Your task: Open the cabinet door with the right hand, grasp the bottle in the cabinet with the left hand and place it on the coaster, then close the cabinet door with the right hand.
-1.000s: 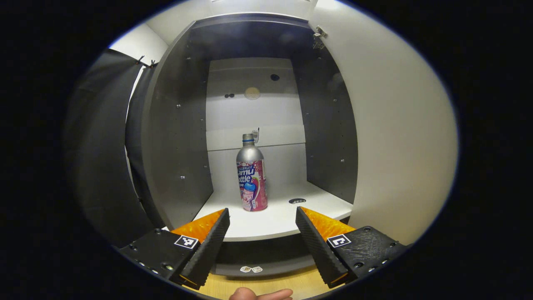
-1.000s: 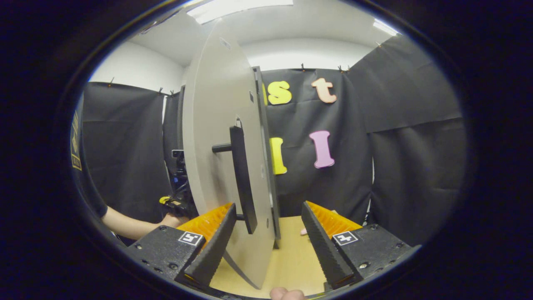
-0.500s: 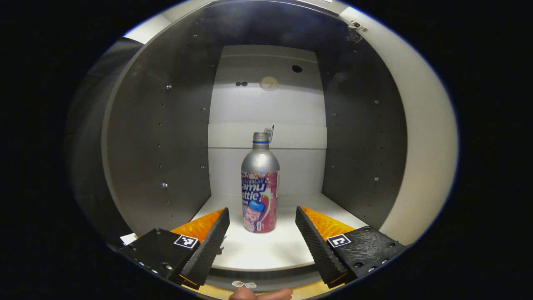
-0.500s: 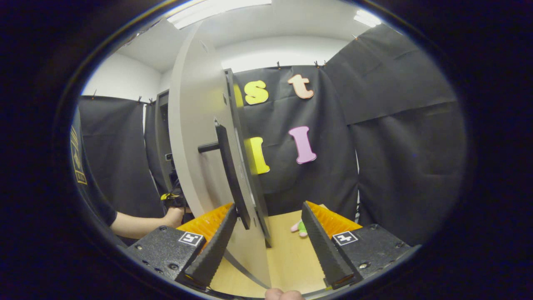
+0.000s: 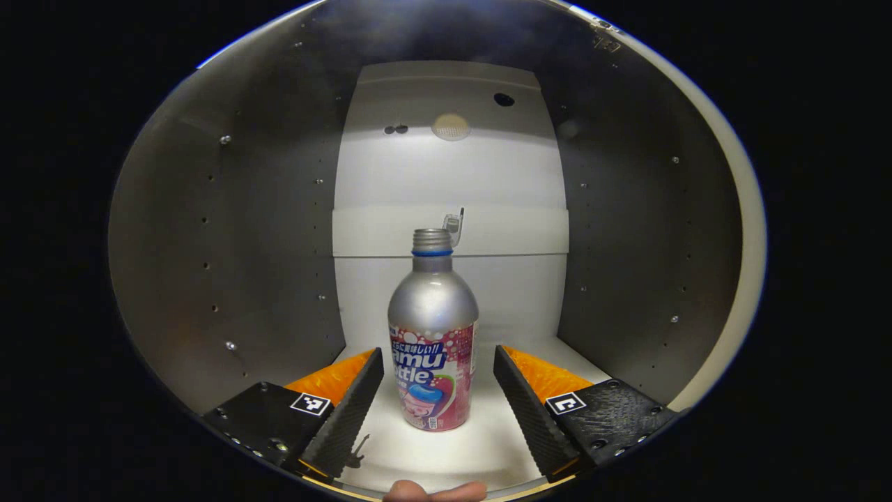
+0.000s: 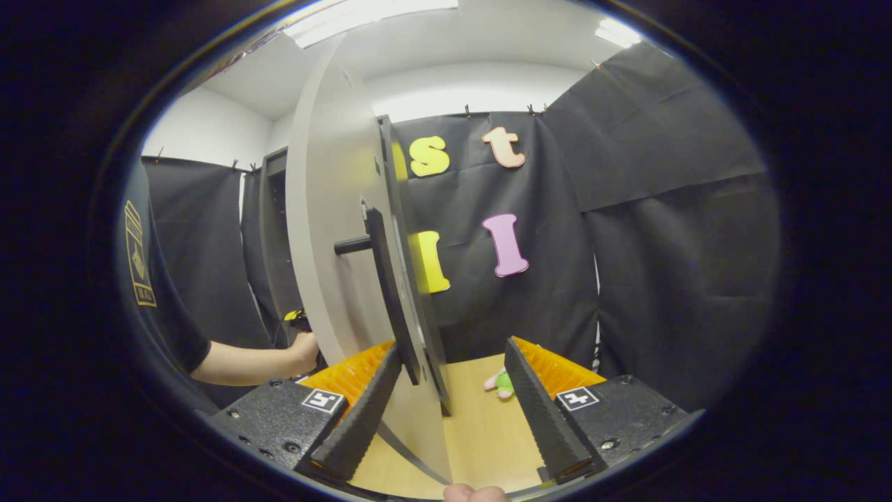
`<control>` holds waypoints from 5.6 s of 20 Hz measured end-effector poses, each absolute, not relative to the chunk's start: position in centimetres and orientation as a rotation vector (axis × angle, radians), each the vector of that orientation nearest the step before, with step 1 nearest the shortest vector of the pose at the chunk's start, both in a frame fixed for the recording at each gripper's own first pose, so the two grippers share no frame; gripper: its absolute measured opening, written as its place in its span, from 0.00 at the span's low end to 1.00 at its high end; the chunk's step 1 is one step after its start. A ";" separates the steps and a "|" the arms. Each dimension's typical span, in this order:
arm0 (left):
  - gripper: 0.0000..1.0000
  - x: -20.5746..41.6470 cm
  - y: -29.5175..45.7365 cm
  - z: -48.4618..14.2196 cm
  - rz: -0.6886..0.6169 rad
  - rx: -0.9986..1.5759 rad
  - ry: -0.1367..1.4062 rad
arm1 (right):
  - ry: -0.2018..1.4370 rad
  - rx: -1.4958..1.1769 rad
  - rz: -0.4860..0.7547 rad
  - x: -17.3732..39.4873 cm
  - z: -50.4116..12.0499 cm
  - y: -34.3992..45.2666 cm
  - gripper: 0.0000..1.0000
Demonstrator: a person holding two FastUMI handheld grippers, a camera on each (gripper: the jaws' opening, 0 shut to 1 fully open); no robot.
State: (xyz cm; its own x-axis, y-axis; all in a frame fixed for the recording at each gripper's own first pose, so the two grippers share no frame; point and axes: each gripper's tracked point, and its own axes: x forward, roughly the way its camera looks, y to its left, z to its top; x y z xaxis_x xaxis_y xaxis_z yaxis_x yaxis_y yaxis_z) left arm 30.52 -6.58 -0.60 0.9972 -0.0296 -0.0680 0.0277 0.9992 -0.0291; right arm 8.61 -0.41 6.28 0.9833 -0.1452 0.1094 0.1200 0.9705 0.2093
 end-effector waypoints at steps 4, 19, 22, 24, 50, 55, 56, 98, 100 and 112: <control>0.96 31.3 -6.1 -1.1 0.010 -0.057 0.095 | -0.122 0.202 -0.123 8.8 6.3 -0.5 0.97; 0.76 26.5 -4.3 1.3 0.039 -0.095 0.068 | -0.115 0.228 -0.025 9.5 6.3 -0.3 0.97; 0.76 23.8 -3.7 2.4 0.032 -0.093 0.047 | -0.115 0.241 0.016 9.6 6.4 -0.3 0.95; 0.76 22.1 -3.1 3.2 0.032 -0.084 0.035 | -0.119 0.253 0.037 9.8 6.5 -0.3 0.97; 0.76 7.7 8.5 -8.2 0.097 0.017 0.055 | -0.064 0.385 0.051 9.6 5.8 0.5 0.97; 0.76 5.6 9.5 -12.4 0.077 0.031 0.088 | -0.013 0.409 0.020 9.4 5.5 -0.2 0.95; 0.76 5.3 9.6 -13.1 0.074 0.030 0.094 | -0.001 0.393 -0.004 9.1 5.2 -0.4 1.00; 0.89 -3.9 10.1 -33.4 0.276 -0.040 0.137 | 0.471 -0.065 -0.196 7.5 -8.9 0.1 1.00; 0.90 -4.2 10.3 -32.9 0.280 -0.012 0.137 | 0.480 -0.050 -0.197 7.5 -9.5 0.2 1.00; 0.92 -7.9 8.1 -22.6 0.182 0.057 0.112 | 0.414 0.102 -0.192 8.5 -10.7 -0.6 1.00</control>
State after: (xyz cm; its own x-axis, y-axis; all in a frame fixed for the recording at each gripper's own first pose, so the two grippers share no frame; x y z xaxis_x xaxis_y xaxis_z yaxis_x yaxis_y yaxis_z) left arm -7.87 8.15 -22.62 0.9772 0.1837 -0.1062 -0.1773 0.9819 0.0665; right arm 8.48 -0.64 -10.67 0.8980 -0.1642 -0.4083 0.2056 0.9768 0.0594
